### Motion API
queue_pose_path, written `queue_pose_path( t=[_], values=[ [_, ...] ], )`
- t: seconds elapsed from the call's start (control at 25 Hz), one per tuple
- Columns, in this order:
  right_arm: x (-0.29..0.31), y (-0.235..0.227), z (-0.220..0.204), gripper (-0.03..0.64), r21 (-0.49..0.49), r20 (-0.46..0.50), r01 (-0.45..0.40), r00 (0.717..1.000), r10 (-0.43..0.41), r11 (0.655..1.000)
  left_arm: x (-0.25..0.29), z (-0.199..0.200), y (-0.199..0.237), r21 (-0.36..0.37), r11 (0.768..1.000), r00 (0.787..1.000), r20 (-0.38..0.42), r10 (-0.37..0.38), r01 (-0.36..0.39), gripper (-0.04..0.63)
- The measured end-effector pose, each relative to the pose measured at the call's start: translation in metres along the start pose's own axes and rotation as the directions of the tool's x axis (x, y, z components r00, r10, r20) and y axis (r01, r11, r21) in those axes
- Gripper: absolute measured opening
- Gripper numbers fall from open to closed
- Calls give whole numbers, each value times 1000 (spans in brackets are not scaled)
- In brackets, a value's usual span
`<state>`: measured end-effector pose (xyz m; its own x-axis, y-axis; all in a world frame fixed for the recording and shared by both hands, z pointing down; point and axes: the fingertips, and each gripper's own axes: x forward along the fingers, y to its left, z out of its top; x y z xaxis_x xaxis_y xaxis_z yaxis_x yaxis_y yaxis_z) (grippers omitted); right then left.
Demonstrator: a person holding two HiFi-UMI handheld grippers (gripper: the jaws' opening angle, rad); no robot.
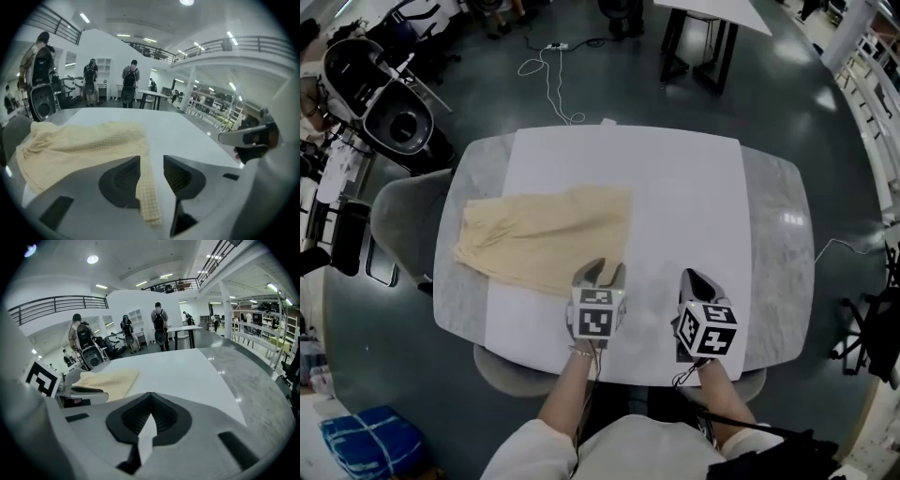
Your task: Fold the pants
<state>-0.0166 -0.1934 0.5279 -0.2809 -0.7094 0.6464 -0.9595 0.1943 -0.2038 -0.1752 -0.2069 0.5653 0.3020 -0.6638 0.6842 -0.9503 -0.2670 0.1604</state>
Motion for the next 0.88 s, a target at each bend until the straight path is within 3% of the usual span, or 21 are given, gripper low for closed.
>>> queue_pose_path(
  t=[0.12,0.24,0.44,0.76,0.88],
  values=[
    [8,-8,-4,-7,8,-14,-4,1000,4,1000,22,2,4,96,994,998,-21,63,-61,146],
    [14,-18,-7,-8,14,-29,-5,1000,6,1000,41,2,3,143,986,993,-73,98,-87,146],
    [20,-32,-13,-8,30,-50,1,999,1,1000,62,-11,10,226,961,963,-177,202,-160,101],
    [30,-39,-12,-8,34,-63,-12,998,14,999,75,-13,7,219,965,958,-214,190,-143,95],
    [32,-39,-15,-8,35,-71,-20,997,22,999,77,-14,6,155,983,967,-222,128,-94,110]
  ],
)
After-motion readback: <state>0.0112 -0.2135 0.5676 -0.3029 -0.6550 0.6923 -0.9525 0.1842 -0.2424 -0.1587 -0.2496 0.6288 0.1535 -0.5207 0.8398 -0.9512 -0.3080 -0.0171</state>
